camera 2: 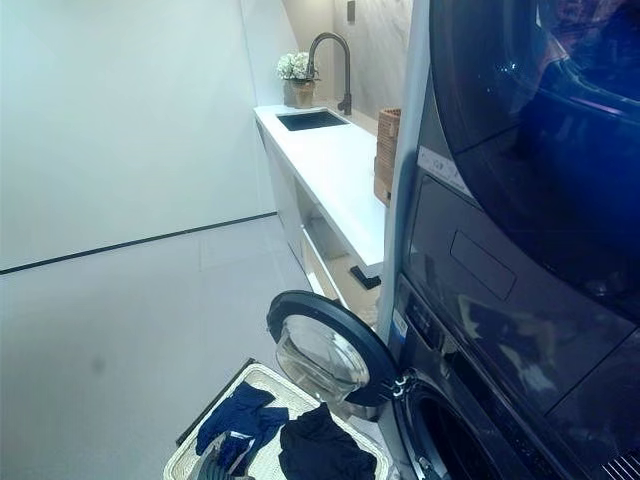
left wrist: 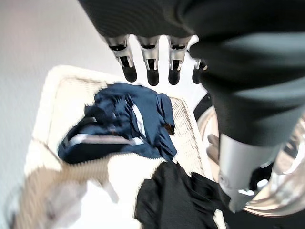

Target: Put the clothes into the washing machine.

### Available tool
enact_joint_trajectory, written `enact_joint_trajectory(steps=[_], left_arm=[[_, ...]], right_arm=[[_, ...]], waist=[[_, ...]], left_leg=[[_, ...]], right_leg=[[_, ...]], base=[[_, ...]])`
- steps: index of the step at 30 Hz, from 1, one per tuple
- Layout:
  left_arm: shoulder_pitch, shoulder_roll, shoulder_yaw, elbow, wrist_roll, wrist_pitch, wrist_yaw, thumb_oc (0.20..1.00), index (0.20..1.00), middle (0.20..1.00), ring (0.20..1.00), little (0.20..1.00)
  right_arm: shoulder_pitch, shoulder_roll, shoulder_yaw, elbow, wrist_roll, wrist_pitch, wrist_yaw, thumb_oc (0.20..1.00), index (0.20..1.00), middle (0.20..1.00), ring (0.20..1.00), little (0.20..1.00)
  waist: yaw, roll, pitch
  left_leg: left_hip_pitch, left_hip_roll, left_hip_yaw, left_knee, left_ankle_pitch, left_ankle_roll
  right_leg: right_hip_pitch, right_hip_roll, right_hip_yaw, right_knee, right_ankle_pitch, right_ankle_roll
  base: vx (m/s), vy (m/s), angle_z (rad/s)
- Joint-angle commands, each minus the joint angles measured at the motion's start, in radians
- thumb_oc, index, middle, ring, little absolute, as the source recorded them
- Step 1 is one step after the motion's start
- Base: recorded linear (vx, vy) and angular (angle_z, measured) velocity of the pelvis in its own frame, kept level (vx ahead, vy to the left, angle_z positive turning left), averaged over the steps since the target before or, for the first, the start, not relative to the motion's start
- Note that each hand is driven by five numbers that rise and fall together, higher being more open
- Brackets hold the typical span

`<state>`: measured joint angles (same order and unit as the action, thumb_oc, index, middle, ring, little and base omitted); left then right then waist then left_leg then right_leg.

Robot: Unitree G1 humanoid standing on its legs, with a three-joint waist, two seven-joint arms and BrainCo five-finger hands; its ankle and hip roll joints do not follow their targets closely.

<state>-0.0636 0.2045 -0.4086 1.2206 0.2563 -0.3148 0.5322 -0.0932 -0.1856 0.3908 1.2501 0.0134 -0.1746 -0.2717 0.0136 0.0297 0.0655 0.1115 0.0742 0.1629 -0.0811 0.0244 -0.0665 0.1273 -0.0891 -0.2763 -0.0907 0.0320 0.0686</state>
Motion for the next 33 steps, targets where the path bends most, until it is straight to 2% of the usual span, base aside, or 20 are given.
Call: enact_joint_trajectory(steps=[1,5,6,8,12,13,14,15,23,25,31,33], left_arm=[[-0.122,-0.006,0.027,0.074,0.089,0.024,0.138,1.0,1.0,1.0,1.0,1.0],[-0.123,-0.005,0.026,0.074,0.094,0.026,0.147,1.0,1.0,1.0,1.0,1.0],[-0.145,0.011,0.019,0.063,0.155,0.061,0.269,1.0,1.0,1.0,1.0,1.0],[-0.227,0.025,0.0,0.045,0.189,0.081,0.333,1.0,1.0,1.0,1.0,1.0],[-0.294,0.042,-0.006,0.038,0.163,0.104,0.348,1.0,1.0,1.0,1.0,1.0],[-0.324,0.045,-0.003,0.031,0.145,0.116,0.355,1.0,1.0,1.0,1.0,1.0],[-0.324,0.045,-0.003,0.031,0.145,0.116,0.355,1.0,1.0,1.0,1.0,1.0],[-0.363,0.047,-0.007,0.023,0.119,0.121,0.379,1.0,1.0,1.0,1.0,1.0],[-0.458,0.061,-0.012,-0.014,0.118,0.147,0.439,1.0,1.0,1.0,1.0,1.0],[-0.521,0.079,-0.026,-0.021,0.112,0.158,0.452,1.0,1.0,1.0,1.0,1.0],[-0.646,0.119,-0.03,-0.016,0.076,0.165,0.466,1.0,1.0,1.0,1.0,1.0],[-0.661,0.125,-0.032,-0.016,0.079,0.169,0.459,1.0,1.0,1.0,1.0,1.0]], right_arm=[[-0.096,0.02,0.005,0.049,0.036,-0.052,0.001,1.0,1.0,1.0,1.0,1.0],[-0.097,0.019,0.006,0.048,0.037,-0.053,0.001,1.0,1.0,1.0,1.0,1.0],[-0.112,0.004,0.024,0.036,0.053,-0.054,0.011,1.0,1.0,1.0,1.0,1.0],[-0.199,-0.012,0.032,0.024,0.092,-0.046,0.007,1.0,1.0,1.0,1.0,1.0],[-0.251,-0.024,0.035,-0.002,0.11,-0.067,0.008,1.0,1.0,1.0,1.0,1.0],[-0.275,-0.028,0.037,-0.02,0.123,-0.072,0.004,1.0,1.0,1.0,1.0,1.0],[-0.275,-0.028,0.037,-0.02,0.123,-0.072,0.004,1.0,1.0,1.0,1.0,1.0],[-0.305,-0.035,0.041,-0.037,0.16,-0.1,-0.015,1.0,1.0,1.0,1.0,1.0],[-0.356,-0.052,0.033,-0.095,0.245,-0.167,-0.055,1.0,1.0,1.0,1.0,1.0],[-0.404,-0.065,0.037,-0.111,0.297,-0.18,-0.067,1.0,1.0,1.0,1.0,1.0],[-0.498,-0.083,0.055,-0.153,0.29,-0.171,-0.149,1.0,1.0,1.0,1.0,1.0],[-0.51,-0.084,0.058,-0.157,0.296,-0.172,-0.153,1.0,1.0,1.0,1.0,1.0]], waist=[[0.005,-0.052,0.048],[0.005,-0.052,0.049],[0.003,-0.051,0.069],[0.002,-0.044,0.128],[0.006,-0.041,0.191],[0.004,-0.046,0.222],[0.004,-0.046,0.222],[0.004,-0.044,0.263],[0.003,-0.037,0.339],[0.003,-0.037,0.369],[-0.006,-0.04,0.421],[-0.007,-0.041,0.426]], left_leg=[[-0.005,-0.046,-0.02,-0.006,-0.027,0.016],[-0.006,-0.046,-0.02,-0.006,-0.027,0.016],[-0.038,-0.038,-0.023,-0.006,-0.012,0.004],[-0.102,-0.026,-0.019,-0.006,0.015,-0.005],[-0.161,-0.013,-0.003,0.038,0.034,-0.002],[-0.202,-0.008,0.004,0.082,0.031,-0.011],[-0.202,-0.008,0.004,0.082,0.031,-0.011],[-0.265,0.004,0.013,0.128,0.037,-0.029],[-0.452,0.023,0.013,0.24,0.038,-0.043],[-0.547,0.028,0.011,0.299,0.036,-0.049],[-0.683,0.036,0.007,0.371,0.036,-0.054],[-0.694,0.034,0.005,0.379,0.034,-0.055]], right_leg=[[0.0,-0.017,0.064,0.017,-0.015,0.032],[-0.001,-0.017,0.064,0.017,-0.015,0.031],[-0.023,-0.018,0.059,0.003,0.001,0.032],[-0.091,-0.017,0.055,0.051,-0.006,0.027],[-0.192,-0.018,0.046,0.196,-0.059,0.021],[-0.228,-0.022,0.042,0.226,-0.066,0.021],[-0.228,-0.022,0.042,0.226,-0.066,0.021],[-0.279,-0.02,0.029,0.272,-0.082,0.014],[-0.468,-0.035,0.016,0.429,-0.126,-0.002],[-0.569,-0.05,0.013,0.514,-0.143,0.0],[-0.705,-0.057,0.01,0.595,-0.158,-0.003],[-0.717,-0.059,0.01,0.605,-0.161,-0.004]], base=[[0.0,0.0,0.0],[0.0,0.0,0.0],[-0.07,0.014,0.0],[-0.26,0.032,0.03],[-0.19,0.006,0.09],[-0.11,-0.014,0.01],[-0.23,-0.02,0.04],[-0.16,-0.009,0.05],[-0.13,-0.008,0.08],[-0.12,0.033,0.12],[-0.09,0.04,0.03],[-0.05,0.014,-0.01]])
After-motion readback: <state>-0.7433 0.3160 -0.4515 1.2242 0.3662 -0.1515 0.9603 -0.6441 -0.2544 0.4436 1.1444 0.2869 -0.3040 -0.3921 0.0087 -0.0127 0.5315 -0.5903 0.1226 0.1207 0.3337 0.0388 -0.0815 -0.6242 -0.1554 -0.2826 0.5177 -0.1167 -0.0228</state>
